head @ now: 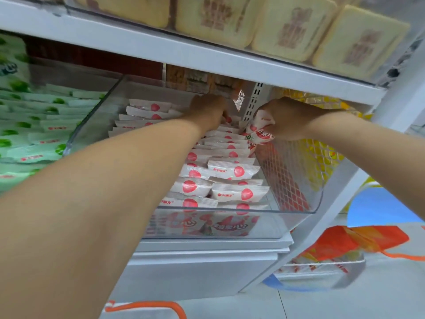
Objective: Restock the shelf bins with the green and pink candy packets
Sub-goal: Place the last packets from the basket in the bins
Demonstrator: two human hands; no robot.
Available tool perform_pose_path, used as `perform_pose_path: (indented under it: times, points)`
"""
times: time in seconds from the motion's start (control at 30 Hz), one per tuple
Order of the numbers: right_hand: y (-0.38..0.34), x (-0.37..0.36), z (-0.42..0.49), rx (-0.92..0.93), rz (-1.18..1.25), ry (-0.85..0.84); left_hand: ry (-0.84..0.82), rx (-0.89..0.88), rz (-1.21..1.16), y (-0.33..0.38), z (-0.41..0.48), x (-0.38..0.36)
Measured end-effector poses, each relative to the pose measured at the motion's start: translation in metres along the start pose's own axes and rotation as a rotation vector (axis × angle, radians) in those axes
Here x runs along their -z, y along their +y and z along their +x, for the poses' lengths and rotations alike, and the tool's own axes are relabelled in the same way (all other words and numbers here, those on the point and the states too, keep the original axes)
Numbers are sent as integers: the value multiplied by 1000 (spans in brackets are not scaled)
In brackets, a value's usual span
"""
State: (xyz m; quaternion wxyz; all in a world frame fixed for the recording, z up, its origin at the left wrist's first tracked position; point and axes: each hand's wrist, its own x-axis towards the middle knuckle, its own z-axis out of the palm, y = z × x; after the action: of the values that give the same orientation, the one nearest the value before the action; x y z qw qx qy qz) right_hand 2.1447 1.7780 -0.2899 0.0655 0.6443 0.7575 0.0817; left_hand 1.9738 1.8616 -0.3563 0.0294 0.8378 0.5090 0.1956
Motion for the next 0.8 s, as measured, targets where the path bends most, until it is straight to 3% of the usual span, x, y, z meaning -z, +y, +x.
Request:
perform_pose_path:
  times: [0.17,0.4,0.7,0.8]
  points:
    - [0,3,0,24,-12,1,-113,67,-131,2,5,4]
    - [-2,3,2,21,-52,-13,85,182,-243,-4,-4,-2]
    - [-14,-2,18,27,-100,-92,61,58,-309,0,-28,12]
    - [-13,-6,21,36,-81,-98,-31,-16,-347,-3,-48,19]
